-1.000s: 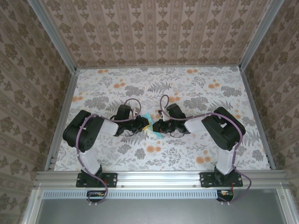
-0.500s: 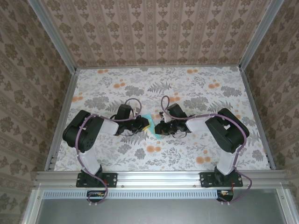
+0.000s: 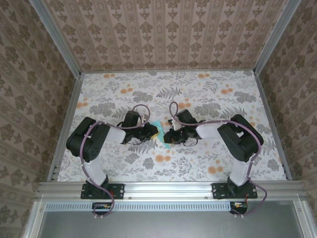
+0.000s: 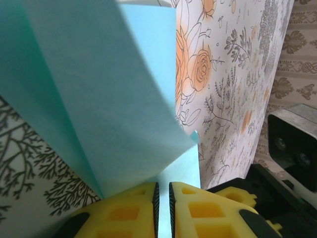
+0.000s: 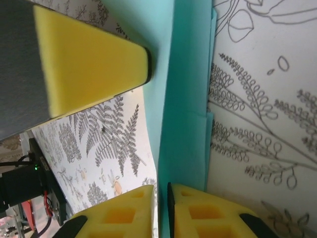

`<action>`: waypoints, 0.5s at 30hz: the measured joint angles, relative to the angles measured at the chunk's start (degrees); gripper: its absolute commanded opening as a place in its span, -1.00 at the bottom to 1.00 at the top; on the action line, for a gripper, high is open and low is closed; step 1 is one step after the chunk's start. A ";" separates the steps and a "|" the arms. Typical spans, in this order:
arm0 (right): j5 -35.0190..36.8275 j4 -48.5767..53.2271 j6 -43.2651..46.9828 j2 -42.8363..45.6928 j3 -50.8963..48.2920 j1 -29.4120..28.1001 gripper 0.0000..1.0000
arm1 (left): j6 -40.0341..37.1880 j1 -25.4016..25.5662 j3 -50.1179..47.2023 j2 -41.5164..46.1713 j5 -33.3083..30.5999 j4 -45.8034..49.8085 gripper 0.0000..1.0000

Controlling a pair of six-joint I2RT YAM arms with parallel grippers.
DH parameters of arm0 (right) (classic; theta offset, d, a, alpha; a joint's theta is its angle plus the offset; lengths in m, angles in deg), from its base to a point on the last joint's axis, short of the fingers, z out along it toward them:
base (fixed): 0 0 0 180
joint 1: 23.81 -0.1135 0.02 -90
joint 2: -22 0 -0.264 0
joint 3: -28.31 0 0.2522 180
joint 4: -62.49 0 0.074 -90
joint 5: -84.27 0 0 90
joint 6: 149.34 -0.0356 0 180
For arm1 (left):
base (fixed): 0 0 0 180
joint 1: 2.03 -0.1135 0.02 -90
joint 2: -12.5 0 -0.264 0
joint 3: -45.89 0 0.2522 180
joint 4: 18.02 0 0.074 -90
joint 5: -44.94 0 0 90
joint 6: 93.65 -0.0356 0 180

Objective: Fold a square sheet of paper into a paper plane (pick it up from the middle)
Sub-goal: Fold the wing for the fifth time at the center of the table.

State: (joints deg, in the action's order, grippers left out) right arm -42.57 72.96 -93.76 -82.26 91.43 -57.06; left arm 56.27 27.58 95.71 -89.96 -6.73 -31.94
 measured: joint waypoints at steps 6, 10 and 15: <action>-0.02 2.95 1.49 2.43 0.50 0.00 -0.62 | -0.22 0.00 0.00 0.22 -0.15 0.50 -0.69; -0.04 4.72 1.81 2.43 0.52 0.00 -0.64 | -0.22 0.00 -0.02 0.37 -0.15 0.81 -0.69; -0.04 5.81 2.78 1.60 0.79 -0.11 -0.73 | -0.26 0.00 -0.02 0.59 -0.17 1.38 -0.69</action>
State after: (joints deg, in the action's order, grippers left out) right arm -42.61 78.77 -90.98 -80.67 92.22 -57.17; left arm 56.01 27.58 95.68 -89.37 -6.91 -30.56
